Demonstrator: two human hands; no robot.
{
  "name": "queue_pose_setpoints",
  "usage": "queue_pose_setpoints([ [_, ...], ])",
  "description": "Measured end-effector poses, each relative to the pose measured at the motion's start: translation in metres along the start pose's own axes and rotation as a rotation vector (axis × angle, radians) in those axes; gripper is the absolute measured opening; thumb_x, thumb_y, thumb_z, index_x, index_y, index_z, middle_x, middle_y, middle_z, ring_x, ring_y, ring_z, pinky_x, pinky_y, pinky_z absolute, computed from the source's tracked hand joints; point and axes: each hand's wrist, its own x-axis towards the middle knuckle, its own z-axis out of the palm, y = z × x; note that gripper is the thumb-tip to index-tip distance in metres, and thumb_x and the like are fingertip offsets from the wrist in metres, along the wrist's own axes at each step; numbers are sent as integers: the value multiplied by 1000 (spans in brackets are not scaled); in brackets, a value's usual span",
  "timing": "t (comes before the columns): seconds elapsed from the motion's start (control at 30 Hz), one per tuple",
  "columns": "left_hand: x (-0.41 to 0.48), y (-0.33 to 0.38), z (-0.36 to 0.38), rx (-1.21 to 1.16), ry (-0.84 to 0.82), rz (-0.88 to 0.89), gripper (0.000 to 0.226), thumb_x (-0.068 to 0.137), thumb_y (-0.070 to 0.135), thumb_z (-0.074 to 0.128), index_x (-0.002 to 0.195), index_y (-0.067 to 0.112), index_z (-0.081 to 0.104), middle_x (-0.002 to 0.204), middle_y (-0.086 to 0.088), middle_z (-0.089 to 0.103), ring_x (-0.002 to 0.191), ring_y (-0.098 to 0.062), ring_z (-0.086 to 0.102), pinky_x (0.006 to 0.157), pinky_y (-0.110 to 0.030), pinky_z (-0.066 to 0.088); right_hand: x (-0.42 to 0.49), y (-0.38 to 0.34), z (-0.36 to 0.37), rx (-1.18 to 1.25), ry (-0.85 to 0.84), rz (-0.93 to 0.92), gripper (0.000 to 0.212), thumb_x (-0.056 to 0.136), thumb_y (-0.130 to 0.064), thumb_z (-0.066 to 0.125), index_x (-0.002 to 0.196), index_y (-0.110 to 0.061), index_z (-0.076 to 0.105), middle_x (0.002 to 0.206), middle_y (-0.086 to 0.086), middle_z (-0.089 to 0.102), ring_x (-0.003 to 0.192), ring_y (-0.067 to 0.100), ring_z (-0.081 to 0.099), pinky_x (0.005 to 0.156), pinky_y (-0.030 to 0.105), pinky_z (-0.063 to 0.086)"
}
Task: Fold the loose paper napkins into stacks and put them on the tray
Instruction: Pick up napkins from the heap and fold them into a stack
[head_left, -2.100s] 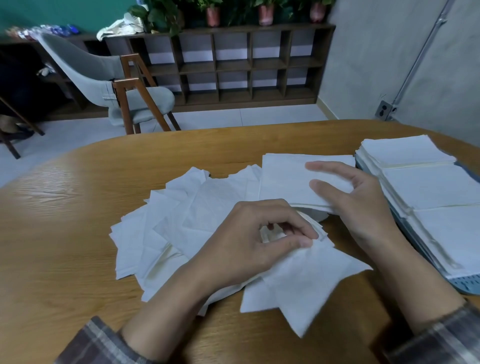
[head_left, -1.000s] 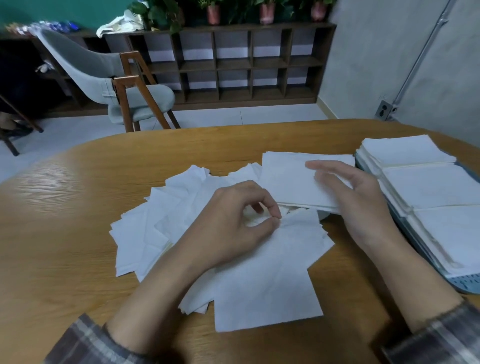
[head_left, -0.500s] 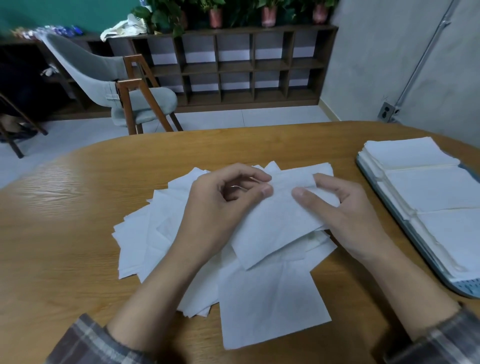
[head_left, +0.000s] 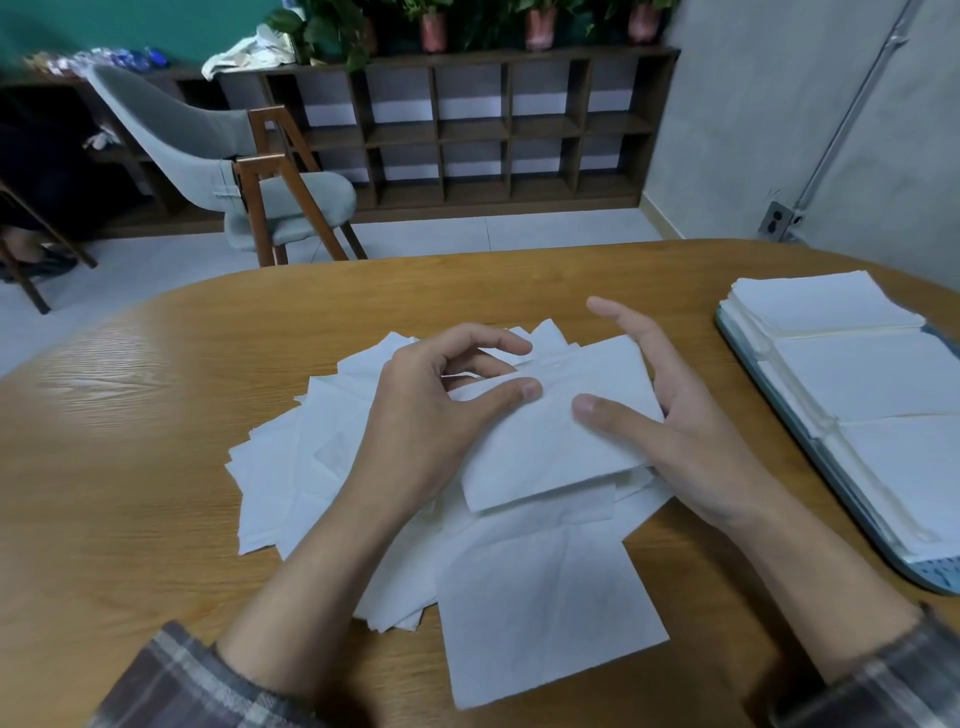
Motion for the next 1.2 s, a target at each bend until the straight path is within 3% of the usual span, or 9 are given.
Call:
queue_pose_setpoints([
  [0.3,0,-4,3,51,14,16,18,84,19,88,98,26,79,85,23,74,86,-2,69,79,-12,49,-1,0,1,-80,2,-20,68,97,-20,72,145,-58,43,123,-13,68,107,15,72,78,26,59],
  [0.47,-4,-5,7,252,70,154,28,91,32,81,118,33,73,116,16,67,109,0,62,87,-9,43,0,0,-1,18,73,-77,61,97,-12,69,144,-46,49,105,-5,70,89,13,72,69,24,57],
  [0.53,-4,1,5,172,31,51,40,91,38,79,129,37,66,123,19,66,113,7,61,85,-7,44,2,2,-3,100,89,-100,58,95,-12,69,142,-41,51,109,1,71,95,19,72,74,30,60],
  [0.6,-5,9,4,-24,-26,-85,43,93,31,78,133,34,63,102,25,72,92,12,66,71,-6,47,3,3,-4,165,93,-104,55,93,-14,69,139,-40,53,117,7,71,102,26,72,79,35,61],
  [0.7,-5,11,3,-149,-40,-124,40,95,18,77,132,28,65,74,28,70,64,3,68,57,-11,48,3,3,-4,166,91,-88,48,94,-16,68,133,-40,57,116,3,71,101,25,71,77,35,60],
  [0.87,-6,0,6,62,91,27,42,93,21,81,129,33,64,103,22,68,95,3,65,73,-12,51,1,6,-7,-40,55,-59,25,97,-13,70,117,-26,77,119,-9,76,113,14,70,90,33,53],
  [0.97,-10,-6,13,304,109,201,55,91,30,83,136,35,52,129,14,55,114,0,58,87,-11,49,3,8,-8,-146,207,-43,29,99,-5,69,114,-28,79,118,-18,77,117,2,68,94,21,50],
  [1.07,-10,-10,14,451,-61,309,40,89,42,82,121,29,61,116,14,59,101,-3,58,80,-12,46,6,8,-13,-188,389,-32,34,98,-4,68,112,-33,80,116,-26,75,115,-7,64,87,5,47],
  [1.2,-15,-14,18,602,-467,143,37,84,57,81,112,36,71,87,16,66,84,-5,62,74,-35,54,7,10,-17,-213,420,-13,34,98,-7,68,112,-35,80,116,-27,74,114,-9,63,87,4,47],
])
